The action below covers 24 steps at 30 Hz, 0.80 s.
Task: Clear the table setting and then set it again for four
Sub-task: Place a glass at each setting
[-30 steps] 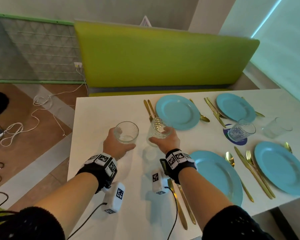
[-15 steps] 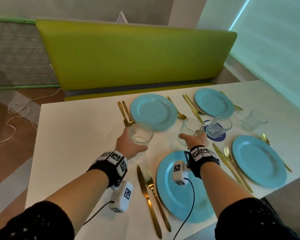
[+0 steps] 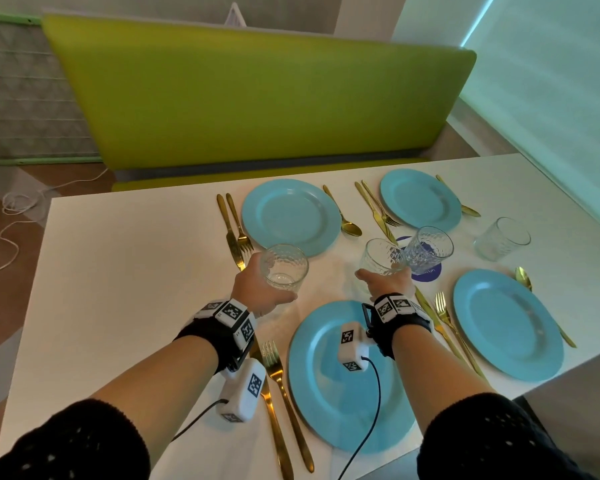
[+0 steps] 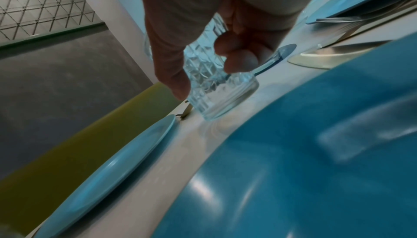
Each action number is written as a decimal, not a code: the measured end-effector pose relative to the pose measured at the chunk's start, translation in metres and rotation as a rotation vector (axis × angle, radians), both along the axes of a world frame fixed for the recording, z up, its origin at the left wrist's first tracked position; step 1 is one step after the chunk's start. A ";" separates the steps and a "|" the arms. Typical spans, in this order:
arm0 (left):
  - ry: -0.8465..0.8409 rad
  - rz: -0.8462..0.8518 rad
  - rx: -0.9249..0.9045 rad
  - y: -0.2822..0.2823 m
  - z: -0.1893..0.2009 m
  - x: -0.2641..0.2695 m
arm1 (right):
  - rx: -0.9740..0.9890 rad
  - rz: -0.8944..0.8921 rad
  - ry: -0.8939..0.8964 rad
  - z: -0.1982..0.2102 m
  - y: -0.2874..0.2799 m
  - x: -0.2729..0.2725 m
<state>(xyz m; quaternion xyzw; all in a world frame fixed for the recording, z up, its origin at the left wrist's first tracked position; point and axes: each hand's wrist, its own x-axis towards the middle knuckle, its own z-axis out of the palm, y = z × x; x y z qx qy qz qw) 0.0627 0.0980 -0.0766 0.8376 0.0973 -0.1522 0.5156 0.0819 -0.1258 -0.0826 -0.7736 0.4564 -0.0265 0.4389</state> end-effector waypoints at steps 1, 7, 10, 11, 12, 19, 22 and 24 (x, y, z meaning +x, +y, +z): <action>-0.002 -0.002 0.005 -0.001 0.000 0.000 | 0.004 -0.005 0.002 -0.001 0.000 0.000; 0.004 -0.012 0.025 -0.003 -0.002 0.000 | 0.018 -0.008 -0.021 -0.005 -0.004 0.000; 0.009 -0.008 0.027 -0.002 -0.003 0.000 | 0.014 0.000 -0.038 -0.006 -0.006 0.000; 0.012 -0.008 0.029 -0.002 -0.003 0.000 | 0.013 0.007 -0.040 -0.006 -0.007 0.000; 0.014 -0.009 0.033 -0.001 -0.004 0.000 | 0.012 0.015 -0.040 -0.006 -0.007 0.000; 0.033 -0.012 0.045 0.001 -0.005 -0.001 | 0.006 0.030 -0.018 -0.008 -0.009 0.002; 0.032 -0.008 0.039 0.001 -0.006 0.000 | 0.010 0.043 0.001 -0.010 -0.011 0.005; 0.028 -0.005 0.032 0.001 -0.007 0.000 | 0.003 0.057 0.002 -0.010 -0.012 0.006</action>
